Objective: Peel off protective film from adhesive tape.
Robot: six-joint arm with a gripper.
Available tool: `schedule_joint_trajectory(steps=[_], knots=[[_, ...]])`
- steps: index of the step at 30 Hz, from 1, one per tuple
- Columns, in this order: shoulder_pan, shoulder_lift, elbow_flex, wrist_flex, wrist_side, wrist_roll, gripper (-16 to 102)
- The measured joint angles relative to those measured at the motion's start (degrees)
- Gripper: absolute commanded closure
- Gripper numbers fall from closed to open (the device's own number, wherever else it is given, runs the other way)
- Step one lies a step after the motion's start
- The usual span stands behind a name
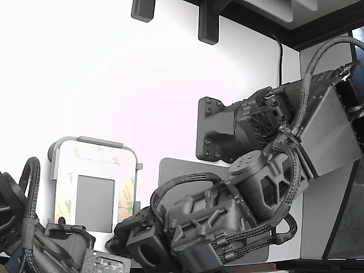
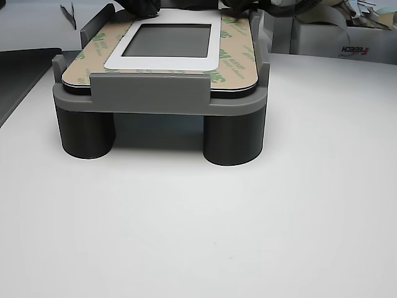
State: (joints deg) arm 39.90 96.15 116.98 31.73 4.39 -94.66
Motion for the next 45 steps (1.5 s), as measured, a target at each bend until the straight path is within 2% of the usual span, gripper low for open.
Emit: schedule_joint_trajectory(steps=[45], knots=[[-0.44, -2.11, -1.85, -0.44, -0.44, -2.29, 97]])
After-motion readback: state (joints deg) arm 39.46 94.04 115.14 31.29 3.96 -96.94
